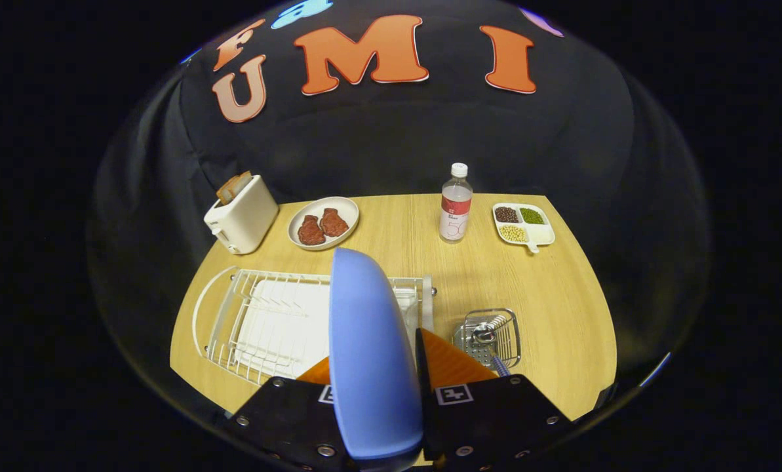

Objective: Take the plate from the dish rack, then take the spoon from the basket and place it into the plate.

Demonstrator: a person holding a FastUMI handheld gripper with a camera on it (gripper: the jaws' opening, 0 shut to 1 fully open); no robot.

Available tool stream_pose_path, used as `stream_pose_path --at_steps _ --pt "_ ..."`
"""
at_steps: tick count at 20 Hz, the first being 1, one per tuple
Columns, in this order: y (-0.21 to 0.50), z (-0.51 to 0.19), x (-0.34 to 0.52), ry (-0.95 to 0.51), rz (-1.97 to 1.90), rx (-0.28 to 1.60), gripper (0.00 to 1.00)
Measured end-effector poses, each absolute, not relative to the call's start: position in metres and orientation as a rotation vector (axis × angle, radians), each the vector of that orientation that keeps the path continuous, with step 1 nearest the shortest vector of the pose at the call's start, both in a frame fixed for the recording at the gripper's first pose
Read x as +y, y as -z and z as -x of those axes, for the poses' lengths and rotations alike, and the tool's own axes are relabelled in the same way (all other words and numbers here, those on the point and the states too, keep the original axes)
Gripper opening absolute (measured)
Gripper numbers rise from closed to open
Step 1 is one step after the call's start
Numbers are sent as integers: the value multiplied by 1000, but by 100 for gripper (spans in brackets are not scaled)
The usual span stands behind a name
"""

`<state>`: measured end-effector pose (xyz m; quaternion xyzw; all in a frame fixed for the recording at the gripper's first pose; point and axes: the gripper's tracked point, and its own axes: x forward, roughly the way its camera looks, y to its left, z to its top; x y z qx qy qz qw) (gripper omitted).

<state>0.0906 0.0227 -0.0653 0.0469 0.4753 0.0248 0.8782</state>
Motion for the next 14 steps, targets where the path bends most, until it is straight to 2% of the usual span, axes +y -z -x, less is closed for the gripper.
stream_pose_path --at_steps 9,14 --pt "95 13 34 -158 -264 1028 35" --pt "120 41 45 -177 -375 1038 35"
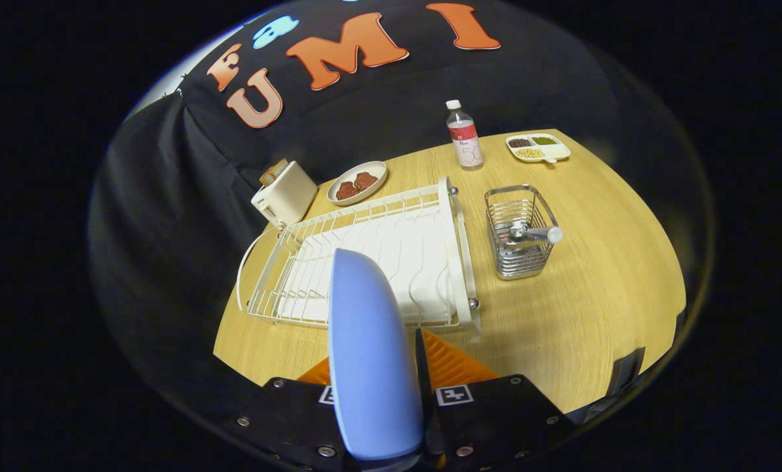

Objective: Take the plate from the dish rack, then take the spoon from the basket and place it into the plate.

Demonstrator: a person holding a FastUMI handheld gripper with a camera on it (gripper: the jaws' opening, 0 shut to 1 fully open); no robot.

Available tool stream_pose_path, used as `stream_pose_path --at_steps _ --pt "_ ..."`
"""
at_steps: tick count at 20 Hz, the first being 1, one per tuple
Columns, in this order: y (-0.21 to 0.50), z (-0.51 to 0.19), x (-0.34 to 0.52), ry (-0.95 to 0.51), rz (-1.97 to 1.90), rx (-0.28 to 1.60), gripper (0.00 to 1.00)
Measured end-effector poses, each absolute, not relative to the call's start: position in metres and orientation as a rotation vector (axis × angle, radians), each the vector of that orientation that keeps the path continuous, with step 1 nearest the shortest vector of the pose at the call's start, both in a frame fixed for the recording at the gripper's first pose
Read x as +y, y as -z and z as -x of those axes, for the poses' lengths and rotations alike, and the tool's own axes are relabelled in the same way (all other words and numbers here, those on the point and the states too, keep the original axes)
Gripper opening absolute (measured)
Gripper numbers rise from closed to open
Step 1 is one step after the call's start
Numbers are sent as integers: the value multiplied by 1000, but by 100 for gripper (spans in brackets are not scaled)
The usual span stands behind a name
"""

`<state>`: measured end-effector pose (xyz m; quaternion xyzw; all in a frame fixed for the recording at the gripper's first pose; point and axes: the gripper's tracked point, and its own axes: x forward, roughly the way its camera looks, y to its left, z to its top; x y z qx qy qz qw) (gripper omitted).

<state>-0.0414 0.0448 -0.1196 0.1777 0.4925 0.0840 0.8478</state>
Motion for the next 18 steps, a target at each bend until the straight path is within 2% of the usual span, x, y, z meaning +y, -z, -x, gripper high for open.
stream_pose_path --at_steps 9,17,18 --pt "170 81 71 -208 -559 1107 35" --pt "199 94 68 -172 -620 1137 36" --pt "202 93 67 -166 -629 1138 39"
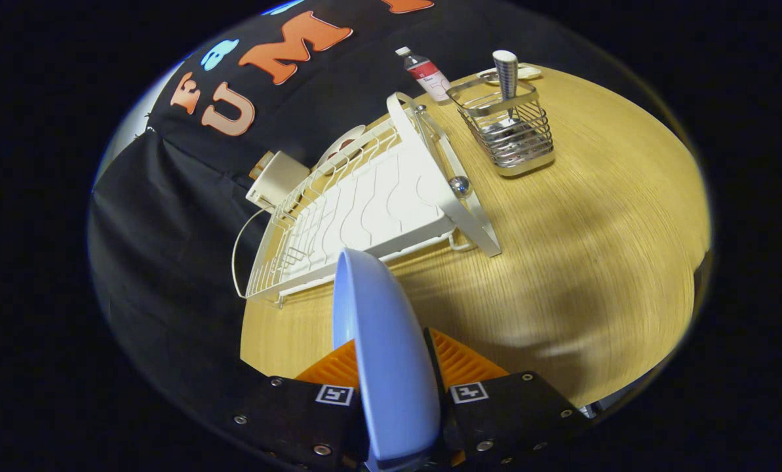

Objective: Take the plate from the dish rack, then take the spoon from the basket and place it into the plate.

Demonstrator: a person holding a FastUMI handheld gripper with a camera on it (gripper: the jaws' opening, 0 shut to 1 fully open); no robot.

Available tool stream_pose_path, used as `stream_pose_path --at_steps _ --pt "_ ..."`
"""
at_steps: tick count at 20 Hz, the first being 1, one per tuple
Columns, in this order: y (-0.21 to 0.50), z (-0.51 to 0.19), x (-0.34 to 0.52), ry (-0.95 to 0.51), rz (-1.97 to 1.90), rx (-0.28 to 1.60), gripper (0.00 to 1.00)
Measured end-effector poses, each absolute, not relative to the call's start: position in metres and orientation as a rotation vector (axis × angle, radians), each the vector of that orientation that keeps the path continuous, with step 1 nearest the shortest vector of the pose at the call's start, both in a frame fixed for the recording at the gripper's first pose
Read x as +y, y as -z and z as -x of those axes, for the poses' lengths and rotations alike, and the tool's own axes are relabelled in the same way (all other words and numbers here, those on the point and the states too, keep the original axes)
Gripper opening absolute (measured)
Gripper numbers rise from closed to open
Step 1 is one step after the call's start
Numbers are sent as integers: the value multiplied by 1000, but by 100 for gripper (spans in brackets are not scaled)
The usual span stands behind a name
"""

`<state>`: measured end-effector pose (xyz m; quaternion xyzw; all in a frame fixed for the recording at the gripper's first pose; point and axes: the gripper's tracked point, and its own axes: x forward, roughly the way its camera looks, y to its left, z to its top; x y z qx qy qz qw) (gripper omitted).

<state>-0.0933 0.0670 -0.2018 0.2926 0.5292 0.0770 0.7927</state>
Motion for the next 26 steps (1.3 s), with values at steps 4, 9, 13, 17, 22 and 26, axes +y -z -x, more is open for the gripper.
stream_pose_path --at_steps 4,9,13,17,22,26 --pt "215 91 59 -118 -644 1131 51" --pt "221 68 27 -1 -553 1029 56" --pt "215 66 21 -6 -518 994 64" --pt "183 44 -10 40 -400 825 71" --pt "131 14 -45 86 -252 615 81" --pt "118 -13 -79 166 -160 538 83"
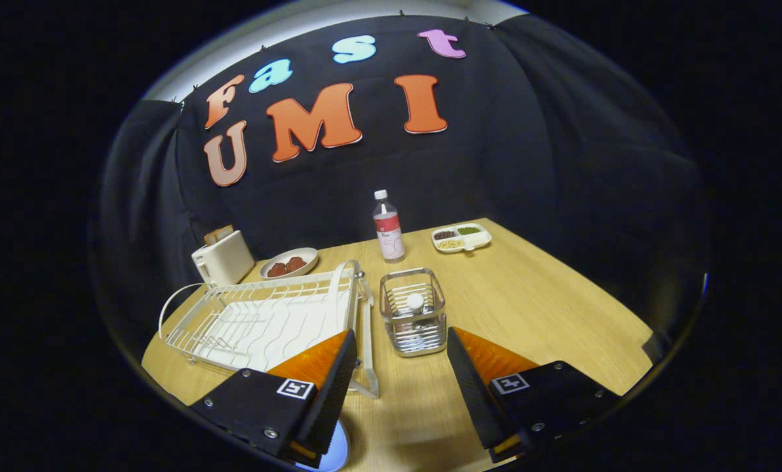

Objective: Take the plate from the dish rack, then take the spoon from the basket and place it into the plate.

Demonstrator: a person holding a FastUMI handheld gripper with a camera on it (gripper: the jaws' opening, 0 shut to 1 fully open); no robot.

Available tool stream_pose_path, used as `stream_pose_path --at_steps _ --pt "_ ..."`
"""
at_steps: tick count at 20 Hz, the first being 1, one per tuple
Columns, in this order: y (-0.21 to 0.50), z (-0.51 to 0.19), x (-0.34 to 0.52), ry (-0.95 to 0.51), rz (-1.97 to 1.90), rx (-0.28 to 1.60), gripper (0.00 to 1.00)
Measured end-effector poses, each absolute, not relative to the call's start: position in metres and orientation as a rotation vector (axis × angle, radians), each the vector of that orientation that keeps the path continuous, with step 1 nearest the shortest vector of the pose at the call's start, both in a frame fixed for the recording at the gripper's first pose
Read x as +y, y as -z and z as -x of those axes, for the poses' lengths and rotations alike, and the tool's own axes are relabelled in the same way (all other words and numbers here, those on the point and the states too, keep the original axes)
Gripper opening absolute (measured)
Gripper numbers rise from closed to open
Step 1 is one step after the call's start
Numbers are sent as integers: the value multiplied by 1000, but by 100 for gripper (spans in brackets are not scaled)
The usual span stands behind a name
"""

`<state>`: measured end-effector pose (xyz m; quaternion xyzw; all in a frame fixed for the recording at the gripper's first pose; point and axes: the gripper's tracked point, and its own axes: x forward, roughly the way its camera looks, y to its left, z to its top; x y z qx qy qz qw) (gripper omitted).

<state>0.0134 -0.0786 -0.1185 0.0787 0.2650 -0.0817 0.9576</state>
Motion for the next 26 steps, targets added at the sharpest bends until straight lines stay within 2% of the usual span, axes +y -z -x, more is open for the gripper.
stream_pose_path --at_steps 2,4,6,7,10,11,13,17,26 --pt "120 -25 -81 167 -150 531 83" --pt "128 -33 -88 186 -121 536 77" --pt "134 -41 -88 195 -109 531 67" --pt "136 -44 -87 196 -110 530 55" --pt "143 -49 -87 207 -128 553 37" --pt "144 -49 -90 216 -133 553 24" --pt "139 -53 -89 218 -149 530 16" --pt "121 -55 -84 191 -174 485 9" --pt "41 -39 -80 170 -96 377 9"
